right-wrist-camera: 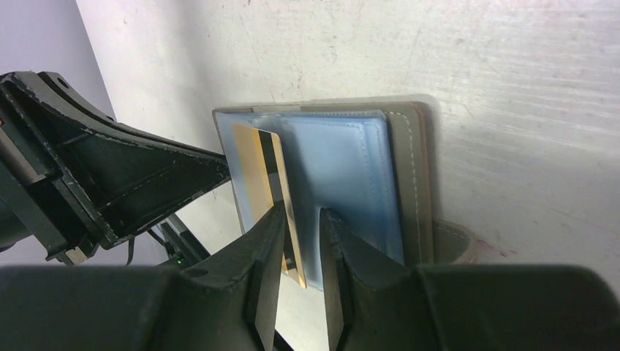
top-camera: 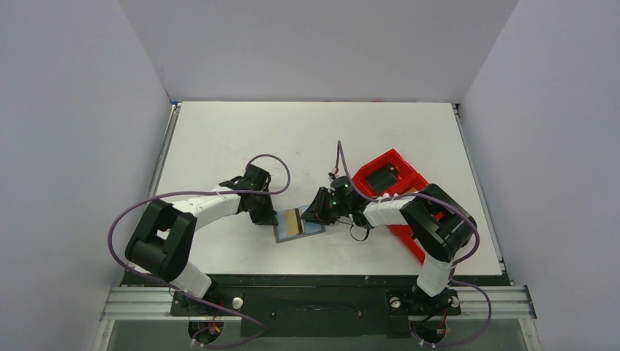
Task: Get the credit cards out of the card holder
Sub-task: Remove the credit card from the card holder.
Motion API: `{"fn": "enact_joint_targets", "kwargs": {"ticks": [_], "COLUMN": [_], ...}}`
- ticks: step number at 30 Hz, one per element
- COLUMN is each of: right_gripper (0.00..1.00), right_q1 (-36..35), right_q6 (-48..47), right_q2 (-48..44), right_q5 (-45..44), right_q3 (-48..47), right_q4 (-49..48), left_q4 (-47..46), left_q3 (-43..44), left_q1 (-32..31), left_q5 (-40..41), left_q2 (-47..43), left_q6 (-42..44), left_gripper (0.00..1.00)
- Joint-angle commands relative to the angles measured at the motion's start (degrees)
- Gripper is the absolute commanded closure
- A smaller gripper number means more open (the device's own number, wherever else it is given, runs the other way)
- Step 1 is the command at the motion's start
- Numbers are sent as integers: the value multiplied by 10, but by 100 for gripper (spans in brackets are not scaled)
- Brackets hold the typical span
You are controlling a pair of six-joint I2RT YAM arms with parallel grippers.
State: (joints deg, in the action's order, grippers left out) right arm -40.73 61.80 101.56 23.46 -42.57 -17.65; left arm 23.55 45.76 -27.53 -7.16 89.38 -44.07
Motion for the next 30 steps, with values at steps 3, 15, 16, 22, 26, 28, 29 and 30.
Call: {"fn": "enact_joint_targets", "kwargs": {"ticks": [3,15,16,22,26,28,29,30], "right_gripper": [77,83,86,97,99,99,100,100], "right_q1": [-20,-27,-26,-11,6,12,15,18], "right_q6": [-4,-4,-4,-13,-23,-29,-31,-35], "right_q2": [28,39,36,17,1,-8,-14,-17], "right_q5": [2,5,5,1,-2,-4,-5,-8], "right_q3": [-23,-29,-28,-16,-5,-2,1,1], "right_q4": [-15,-16,-15,-5,6,15,17,24], "left_q4": [19,21,21,23,24,25,25,25], "left_q3": [1,4,4,3,2,3,3,3], "left_q1": [2,2,2,2,3,3,3,3], "left_q5": [21,22,22,24,26,26,26,26], "left_q2": [24,25,25,23,24,25,25,25], "left_q6": [17,18,18,19,19,20,20,19], "left_gripper": [100,100,100,100,100,100,100,100]}}
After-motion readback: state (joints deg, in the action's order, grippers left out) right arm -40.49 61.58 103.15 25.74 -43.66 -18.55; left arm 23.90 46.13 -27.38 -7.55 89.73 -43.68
